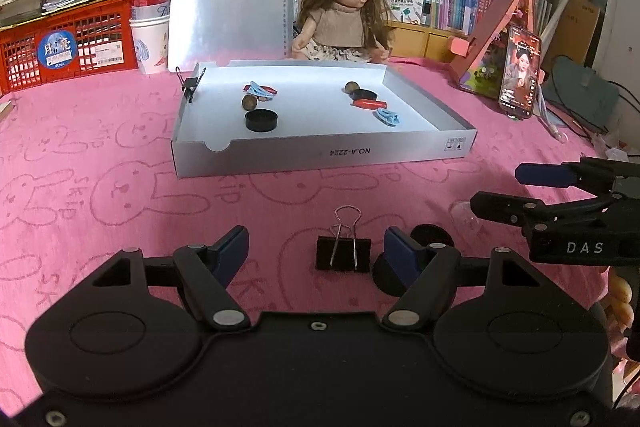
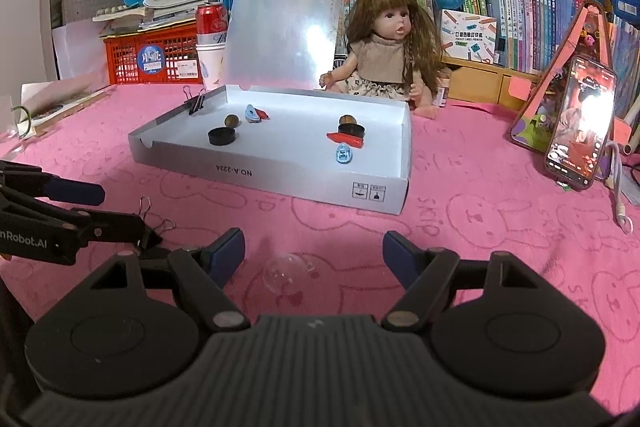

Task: Organize rigid objects
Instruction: 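Grasp the black binder clip with the left tool while the right tool grasps the clear ball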

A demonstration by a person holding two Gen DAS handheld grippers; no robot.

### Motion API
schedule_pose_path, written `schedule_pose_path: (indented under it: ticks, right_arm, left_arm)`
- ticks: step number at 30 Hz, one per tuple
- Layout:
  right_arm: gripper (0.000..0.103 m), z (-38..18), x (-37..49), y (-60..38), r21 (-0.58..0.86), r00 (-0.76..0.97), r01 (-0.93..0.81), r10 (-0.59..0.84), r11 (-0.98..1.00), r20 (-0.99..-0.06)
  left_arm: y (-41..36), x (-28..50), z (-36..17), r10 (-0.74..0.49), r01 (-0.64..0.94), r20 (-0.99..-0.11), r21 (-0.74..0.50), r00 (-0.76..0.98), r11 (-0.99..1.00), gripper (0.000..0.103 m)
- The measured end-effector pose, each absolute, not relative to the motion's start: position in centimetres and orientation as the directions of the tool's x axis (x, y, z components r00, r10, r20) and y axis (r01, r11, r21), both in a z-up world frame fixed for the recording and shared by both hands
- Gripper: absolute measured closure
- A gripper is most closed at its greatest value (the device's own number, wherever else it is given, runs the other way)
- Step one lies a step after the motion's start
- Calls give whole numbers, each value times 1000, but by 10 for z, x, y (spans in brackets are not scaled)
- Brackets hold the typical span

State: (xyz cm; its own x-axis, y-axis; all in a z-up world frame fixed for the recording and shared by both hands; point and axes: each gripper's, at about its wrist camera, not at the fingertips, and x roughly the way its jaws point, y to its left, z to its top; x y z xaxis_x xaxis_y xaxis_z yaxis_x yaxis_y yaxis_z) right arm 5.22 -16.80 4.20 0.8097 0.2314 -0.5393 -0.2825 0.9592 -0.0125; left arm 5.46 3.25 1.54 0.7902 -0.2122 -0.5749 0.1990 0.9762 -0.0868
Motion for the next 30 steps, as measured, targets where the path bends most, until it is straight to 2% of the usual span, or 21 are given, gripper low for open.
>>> schedule_pose_path:
  ticks: [17, 23, 27, 30]
  right_arm:
    - [18, 29, 38, -163, -51, 788, -341, 255, 939, -560]
    - [27, 26, 40, -159, -62, 781, -362, 266, 930, -565]
    - [33, 27, 44, -161, -41, 785, -340, 260, 939, -562]
    - [39, 25, 48, -162, -33, 783, -334, 258, 942, -566]
  left_arm:
    - [28, 33, 10, -258, 255, -590, -91, 765, 963, 32]
    - [21, 31, 7, -268, 278, -587, -76, 764, 958, 38]
    - [25, 38, 10, -269, 256, -574, -106, 773, 961, 50]
    - [26, 45, 9, -271, 251, -580, -116, 768, 961, 53]
